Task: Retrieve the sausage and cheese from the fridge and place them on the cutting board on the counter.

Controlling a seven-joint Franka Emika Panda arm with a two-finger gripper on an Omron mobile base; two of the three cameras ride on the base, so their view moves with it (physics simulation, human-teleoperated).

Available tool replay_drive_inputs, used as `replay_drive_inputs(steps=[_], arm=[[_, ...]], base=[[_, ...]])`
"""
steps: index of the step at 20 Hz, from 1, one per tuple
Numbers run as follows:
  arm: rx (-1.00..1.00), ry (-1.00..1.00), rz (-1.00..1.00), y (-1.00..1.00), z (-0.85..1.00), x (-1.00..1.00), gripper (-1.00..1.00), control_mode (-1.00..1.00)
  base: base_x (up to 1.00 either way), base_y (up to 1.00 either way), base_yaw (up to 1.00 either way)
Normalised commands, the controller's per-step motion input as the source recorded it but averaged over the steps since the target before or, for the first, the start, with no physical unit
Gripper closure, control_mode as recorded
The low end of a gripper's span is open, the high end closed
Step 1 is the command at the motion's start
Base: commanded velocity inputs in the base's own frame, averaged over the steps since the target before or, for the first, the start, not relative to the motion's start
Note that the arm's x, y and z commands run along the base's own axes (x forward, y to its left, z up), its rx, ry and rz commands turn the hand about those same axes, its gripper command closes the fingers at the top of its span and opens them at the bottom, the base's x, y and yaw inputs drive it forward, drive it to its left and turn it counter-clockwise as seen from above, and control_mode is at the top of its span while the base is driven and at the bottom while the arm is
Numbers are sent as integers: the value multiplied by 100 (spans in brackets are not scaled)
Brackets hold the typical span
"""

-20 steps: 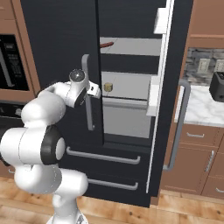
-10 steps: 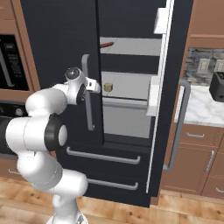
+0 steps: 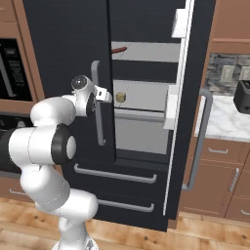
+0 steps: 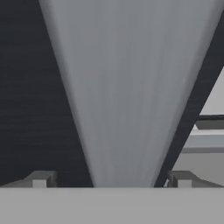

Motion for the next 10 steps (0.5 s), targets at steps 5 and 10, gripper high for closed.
replay_drive_inputs(steps=[5,10], arm=[[0,0,0,-1,0,50,100,-100],[0,0,0,-1,4,30,100,-100]], base=[[0,0,0],[0,0,0]])
